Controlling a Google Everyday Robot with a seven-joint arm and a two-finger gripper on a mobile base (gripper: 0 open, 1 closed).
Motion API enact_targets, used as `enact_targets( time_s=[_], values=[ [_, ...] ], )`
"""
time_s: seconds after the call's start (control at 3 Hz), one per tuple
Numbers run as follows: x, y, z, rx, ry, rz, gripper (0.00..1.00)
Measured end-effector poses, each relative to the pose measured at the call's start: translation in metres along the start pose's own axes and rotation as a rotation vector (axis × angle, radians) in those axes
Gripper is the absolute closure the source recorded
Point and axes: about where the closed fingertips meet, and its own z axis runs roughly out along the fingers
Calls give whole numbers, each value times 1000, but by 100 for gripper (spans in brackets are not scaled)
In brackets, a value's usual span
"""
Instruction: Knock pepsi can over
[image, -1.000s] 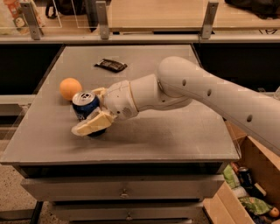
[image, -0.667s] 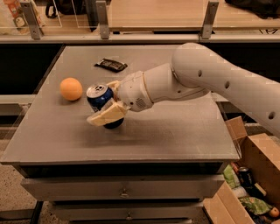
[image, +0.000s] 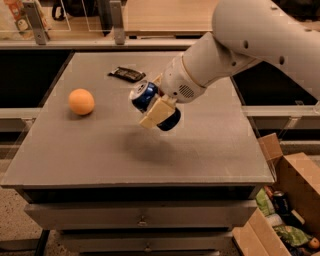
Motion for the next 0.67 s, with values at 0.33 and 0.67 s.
enact_targets(
  time_s=[0.33, 0.67],
  values=[
    [24, 11, 6, -41, 240, -66, 100],
    [57, 19, 5, -45, 449, -112, 100]
  ],
)
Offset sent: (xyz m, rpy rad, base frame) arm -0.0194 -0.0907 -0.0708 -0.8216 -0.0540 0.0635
